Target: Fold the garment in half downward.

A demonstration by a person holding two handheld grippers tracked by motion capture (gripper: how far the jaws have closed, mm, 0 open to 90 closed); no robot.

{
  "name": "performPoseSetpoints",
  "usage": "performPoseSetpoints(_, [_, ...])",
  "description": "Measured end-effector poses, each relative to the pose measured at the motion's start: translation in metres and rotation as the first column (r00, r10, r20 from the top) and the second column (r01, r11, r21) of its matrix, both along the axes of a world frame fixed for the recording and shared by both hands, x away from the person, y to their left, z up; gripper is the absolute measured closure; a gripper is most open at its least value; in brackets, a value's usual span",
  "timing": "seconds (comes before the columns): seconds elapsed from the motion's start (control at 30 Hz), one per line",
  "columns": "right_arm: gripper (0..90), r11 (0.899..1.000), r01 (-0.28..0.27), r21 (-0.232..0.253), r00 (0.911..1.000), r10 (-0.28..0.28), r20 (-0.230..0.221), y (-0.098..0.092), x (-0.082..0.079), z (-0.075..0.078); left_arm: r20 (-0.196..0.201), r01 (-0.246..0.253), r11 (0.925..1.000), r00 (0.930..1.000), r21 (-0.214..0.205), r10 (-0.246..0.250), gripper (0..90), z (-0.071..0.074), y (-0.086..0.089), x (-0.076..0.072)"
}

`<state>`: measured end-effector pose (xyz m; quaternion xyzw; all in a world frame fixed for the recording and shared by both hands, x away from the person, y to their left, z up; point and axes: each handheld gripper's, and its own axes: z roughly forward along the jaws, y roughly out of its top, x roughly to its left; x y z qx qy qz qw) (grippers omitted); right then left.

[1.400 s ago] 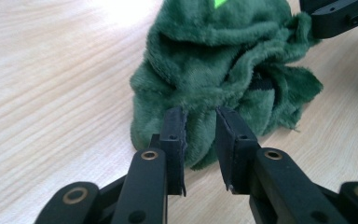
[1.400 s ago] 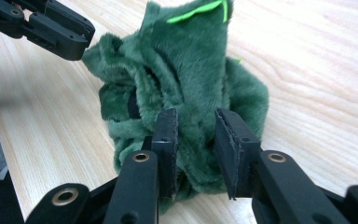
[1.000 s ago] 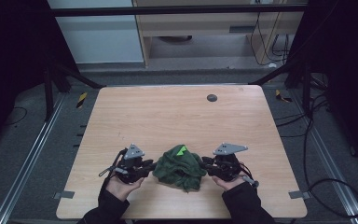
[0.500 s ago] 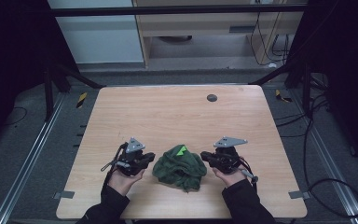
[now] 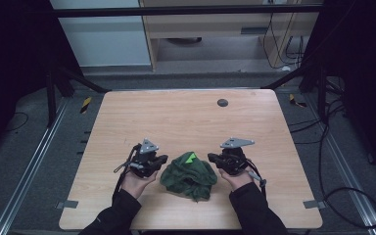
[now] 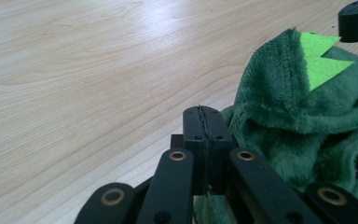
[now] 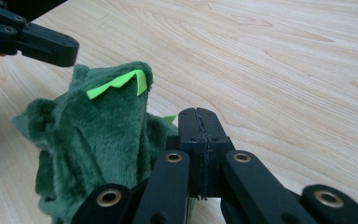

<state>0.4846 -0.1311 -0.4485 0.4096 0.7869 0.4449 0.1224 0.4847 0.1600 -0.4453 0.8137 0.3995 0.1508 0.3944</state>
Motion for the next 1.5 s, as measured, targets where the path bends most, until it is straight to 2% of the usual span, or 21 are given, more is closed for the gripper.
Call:
performPoseSetpoints(0.27, [90.0, 1.0, -0.022, -0.015, 0.9995, 0.022, -0.023, 0.011, 0.006, -0.008, -0.024, 0.022, 0.9997, 0.9995, 0.008, -0.022, 90.0, -0.008, -0.009, 0.009])
performPoseSetpoints(0.47, [89.8, 0.999, -0.042, -0.012, 0.9984, 0.042, -0.037, 0.014, 0.004, -0.011, -0.037, 0.044, 0.999, 0.9983, -0.003, -0.044, 89.9, -0.011, -0.01, 0.008])
performPoseSetpoints(0.73, [89.4, 0.997, -0.079, -0.013, 0.9961, 0.078, -0.042, 0.02, -0.002, -0.01, -0.031, 0.065, 0.9976, 0.9974, -0.023, -0.066, 89.9, -0.007, -0.009, -0.001])
performPoseSetpoints(1.07, [89.2, 0.995, -0.101, -0.004, 0.9944, 0.101, -0.033, 0.019, -0.012, -0.007, -0.027, 0.112, 0.9932, 0.9932, -0.029, -0.113, 89.9, -0.002, -0.007, -0.015])
performPoseSetpoints(1.27, [89.1, 0.993, -0.116, 0.001, 0.9928, 0.116, -0.031, 0.019, -0.019, -0.004, -0.027, 0.124, 0.9915, 0.9917, -0.04, -0.125, 89.9, 0.001, -0.003, -0.025])
performPoseSetpoints(1.5, [88.4, 0.991, -0.131, 0.008, 0.991, 0.131, -0.024, 0.017, -0.028, -0.001, -0.03, 0.151, 0.9877, 0.9879, -0.039, -0.152, 89.9, 0.002, -0.006, -0.033])
